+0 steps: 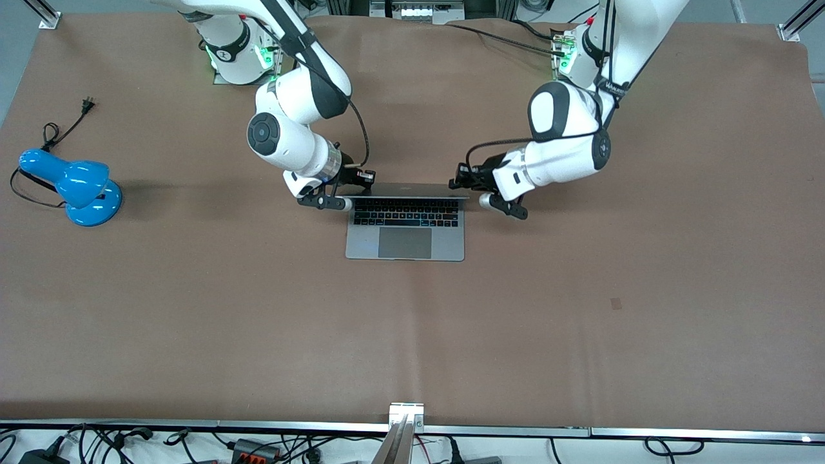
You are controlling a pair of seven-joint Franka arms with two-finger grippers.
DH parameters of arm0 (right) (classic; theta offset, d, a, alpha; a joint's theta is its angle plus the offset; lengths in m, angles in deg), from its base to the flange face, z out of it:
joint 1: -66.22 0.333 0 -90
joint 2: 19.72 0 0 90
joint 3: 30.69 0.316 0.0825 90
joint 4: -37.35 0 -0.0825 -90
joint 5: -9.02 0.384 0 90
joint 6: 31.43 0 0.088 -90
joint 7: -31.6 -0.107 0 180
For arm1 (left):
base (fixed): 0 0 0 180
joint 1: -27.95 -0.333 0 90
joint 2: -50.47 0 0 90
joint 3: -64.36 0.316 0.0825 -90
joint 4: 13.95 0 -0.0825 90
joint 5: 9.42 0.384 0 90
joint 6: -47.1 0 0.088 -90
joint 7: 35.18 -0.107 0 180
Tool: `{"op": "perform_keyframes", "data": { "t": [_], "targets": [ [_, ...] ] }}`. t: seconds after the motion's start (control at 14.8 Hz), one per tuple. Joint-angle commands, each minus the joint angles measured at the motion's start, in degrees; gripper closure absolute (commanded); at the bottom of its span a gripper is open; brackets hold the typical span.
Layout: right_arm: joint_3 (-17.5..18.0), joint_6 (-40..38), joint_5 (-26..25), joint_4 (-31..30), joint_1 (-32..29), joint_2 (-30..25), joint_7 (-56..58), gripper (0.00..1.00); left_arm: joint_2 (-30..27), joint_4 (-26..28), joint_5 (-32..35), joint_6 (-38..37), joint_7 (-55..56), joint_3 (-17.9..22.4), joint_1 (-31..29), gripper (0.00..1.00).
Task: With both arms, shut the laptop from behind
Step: 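Push the screen forward with both grippers, folding it onto the keyboard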
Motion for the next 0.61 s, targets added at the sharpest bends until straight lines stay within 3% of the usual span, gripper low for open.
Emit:
{"op": "perform_keyframes", "data": {
  "t": [0.0, 0.54],
  "targets": [
    [-0.09, 0.70, 0.89, 5.72, -0.10, 5.68, -0.13, 1.00, 5.55, -4.42, -1.01, 0.72, -4.13, -0.19, -1.22, 0.99],
    [-0.36, 0.88, 0.36, 11.62, -0.10, 12.36, 0.05, 1.00, 15.49, -10.75, -1.01, 5.20, -8.34, 0.68, -1.14, 0.99]
  ]
}}
